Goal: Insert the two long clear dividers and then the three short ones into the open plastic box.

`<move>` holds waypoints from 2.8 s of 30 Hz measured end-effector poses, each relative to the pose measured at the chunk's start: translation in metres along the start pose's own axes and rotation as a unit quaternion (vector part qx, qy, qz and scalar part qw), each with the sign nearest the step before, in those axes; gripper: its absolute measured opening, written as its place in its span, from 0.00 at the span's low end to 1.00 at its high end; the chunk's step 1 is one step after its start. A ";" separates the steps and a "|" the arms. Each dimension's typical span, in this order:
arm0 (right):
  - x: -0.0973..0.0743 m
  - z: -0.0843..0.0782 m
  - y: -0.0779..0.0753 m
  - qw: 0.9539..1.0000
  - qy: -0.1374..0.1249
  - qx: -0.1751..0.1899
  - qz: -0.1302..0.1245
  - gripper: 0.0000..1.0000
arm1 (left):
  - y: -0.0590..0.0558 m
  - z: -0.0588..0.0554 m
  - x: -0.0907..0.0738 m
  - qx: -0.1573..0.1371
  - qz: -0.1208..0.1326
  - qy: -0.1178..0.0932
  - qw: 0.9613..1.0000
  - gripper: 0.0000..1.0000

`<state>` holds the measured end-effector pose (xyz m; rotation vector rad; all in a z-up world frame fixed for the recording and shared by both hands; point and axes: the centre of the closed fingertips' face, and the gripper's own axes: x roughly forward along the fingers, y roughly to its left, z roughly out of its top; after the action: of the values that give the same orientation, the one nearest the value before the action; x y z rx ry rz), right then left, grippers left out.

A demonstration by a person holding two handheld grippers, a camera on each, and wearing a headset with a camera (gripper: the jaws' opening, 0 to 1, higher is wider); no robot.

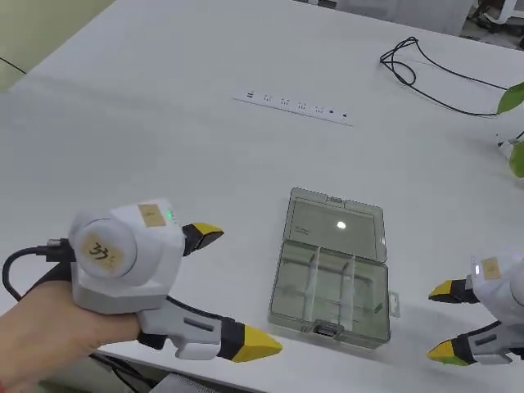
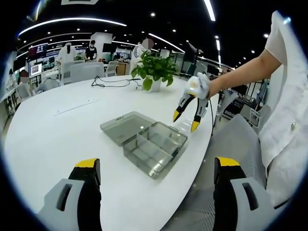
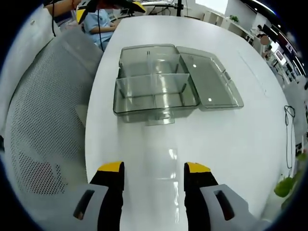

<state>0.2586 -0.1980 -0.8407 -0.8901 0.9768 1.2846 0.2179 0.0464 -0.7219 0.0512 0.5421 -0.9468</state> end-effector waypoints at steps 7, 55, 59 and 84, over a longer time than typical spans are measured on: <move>0.010 -0.008 -0.007 1.000 0.023 -0.009 -0.003 0.46 | 0.002 -0.001 0.000 -0.002 0.000 0.001 1.000 1.00; -0.032 0.020 -0.006 0.997 -0.007 -0.007 -0.072 0.33 | 0.002 0.016 0.007 0.004 -0.009 -0.004 1.000 0.96; -0.047 0.032 -0.004 0.995 -0.017 -0.018 -0.091 0.33 | -0.002 0.023 0.011 0.007 -0.014 -0.005 1.000 0.95; -0.112 0.124 0.026 0.979 -0.072 -0.084 -0.168 0.33 | -0.047 0.069 0.051 -0.118 -0.096 -0.007 0.988 0.68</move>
<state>0.2399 -0.1186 -0.6924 -1.0277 0.5788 1.1325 0.2339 -0.0390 -0.6769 -0.2248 0.6512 -1.0627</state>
